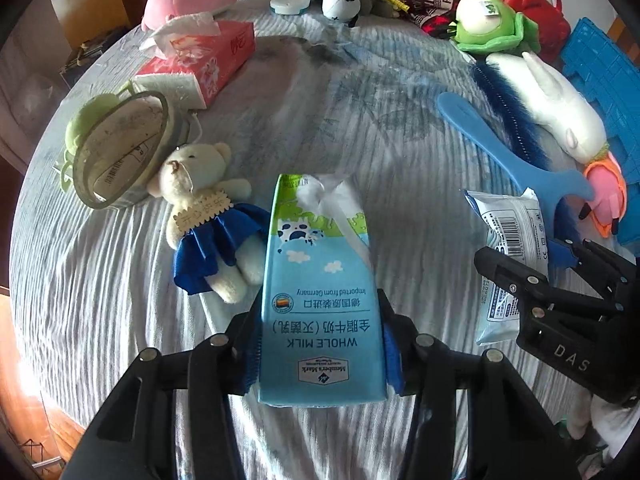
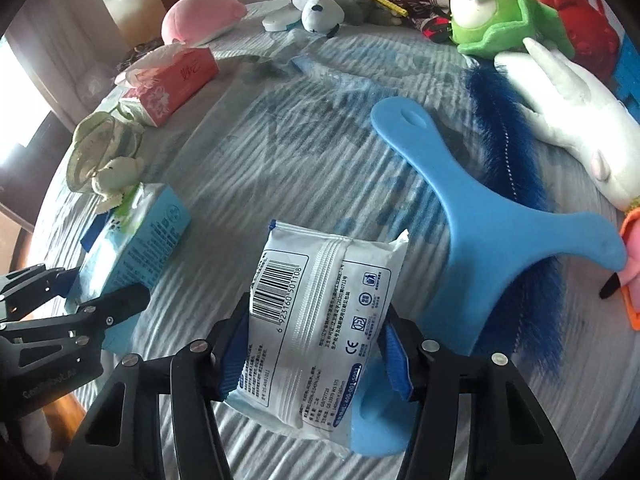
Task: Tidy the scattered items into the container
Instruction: 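Grip the milk carton with the left tool while the right tool grips the white wipes packet, then carry the milk carton and wipes packet with both tools over the blue crate, then lower both items into the crate and open both tools, then raise both open tools out of the crate and back over the table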
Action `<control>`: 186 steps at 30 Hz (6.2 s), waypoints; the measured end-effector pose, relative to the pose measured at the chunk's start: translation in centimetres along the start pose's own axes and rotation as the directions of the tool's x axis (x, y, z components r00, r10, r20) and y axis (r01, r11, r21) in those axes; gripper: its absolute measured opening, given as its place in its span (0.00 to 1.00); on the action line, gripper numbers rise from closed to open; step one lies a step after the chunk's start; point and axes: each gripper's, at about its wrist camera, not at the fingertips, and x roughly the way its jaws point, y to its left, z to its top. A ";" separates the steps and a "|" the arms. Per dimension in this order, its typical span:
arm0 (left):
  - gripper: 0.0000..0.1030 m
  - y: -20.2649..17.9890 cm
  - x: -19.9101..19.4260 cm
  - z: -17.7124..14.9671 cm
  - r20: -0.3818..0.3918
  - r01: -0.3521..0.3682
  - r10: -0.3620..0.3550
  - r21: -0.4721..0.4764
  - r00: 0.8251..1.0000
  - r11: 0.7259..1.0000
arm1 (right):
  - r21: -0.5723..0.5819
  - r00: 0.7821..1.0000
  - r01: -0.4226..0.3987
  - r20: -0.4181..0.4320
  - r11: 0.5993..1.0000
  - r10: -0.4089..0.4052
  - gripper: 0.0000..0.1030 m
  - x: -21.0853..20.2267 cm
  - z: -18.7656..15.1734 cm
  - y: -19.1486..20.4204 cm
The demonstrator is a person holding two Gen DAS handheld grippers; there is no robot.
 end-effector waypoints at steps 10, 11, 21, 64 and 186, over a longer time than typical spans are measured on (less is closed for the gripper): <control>0.46 -2.8 -5.2 1.7 0.113 0.058 -0.069 0.101 0.991 0.993 | 0.048 0.990 0.083 0.108 0.995 -0.088 0.56 -6.9 -0.3 -1.3; 0.46 -3.2 -5.6 2.0 0.122 0.067 -0.081 0.113 0.989 0.991 | 0.058 0.988 0.096 0.116 0.994 -0.103 0.56 -7.7 -0.5 -1.6; 0.45 -10.3 -10.2 3.8 0.195 0.109 -0.158 0.242 0.968 0.964 | 0.153 0.957 0.182 0.200 0.971 -0.211 0.56 -15.0 -2.4 -6.4; 0.45 -43.8 -19.1 -6.0 0.187 0.204 -0.385 0.602 0.904 0.772 | 0.428 0.855 0.292 0.283 0.855 -0.434 0.56 -34.7 -21.9 -32.2; 0.48 -60.8 -20.1 0.3 0.407 0.056 -0.188 0.317 0.894 0.947 | 0.274 0.822 0.182 0.485 0.944 -0.299 1.00 -43.2 -17.3 -54.2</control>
